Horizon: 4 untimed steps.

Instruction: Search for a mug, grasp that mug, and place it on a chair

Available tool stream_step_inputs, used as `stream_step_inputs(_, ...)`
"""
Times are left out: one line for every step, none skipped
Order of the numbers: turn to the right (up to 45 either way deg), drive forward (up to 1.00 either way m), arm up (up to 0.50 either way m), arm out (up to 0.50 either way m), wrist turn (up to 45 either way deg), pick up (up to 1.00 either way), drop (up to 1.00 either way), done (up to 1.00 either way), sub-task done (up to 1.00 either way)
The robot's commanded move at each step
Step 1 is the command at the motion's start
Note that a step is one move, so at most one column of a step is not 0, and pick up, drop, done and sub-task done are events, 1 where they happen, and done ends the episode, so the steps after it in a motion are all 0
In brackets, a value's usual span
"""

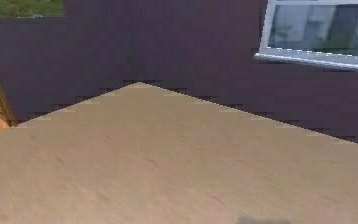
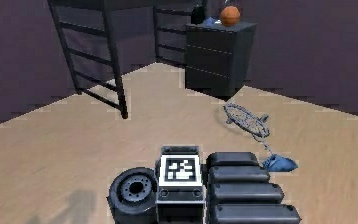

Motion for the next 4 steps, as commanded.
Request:
stream_step_inputs(0.0,0.25,0.0,0.0,0.0,0.0,0.0,0.0,0.0)
stream_step_inputs(-45.0,0.0,0.0,0.0,0.0,0.0,0.0,0.0,0.0)
stream_step_inputs(-6.0,0.0,0.0,0.0,0.0,0.0,0.0,0.0,0.0)
stream_step_inputs(0.0,1.0,0.0,0.0,0.0,0.0,0.0,0.0,0.0)
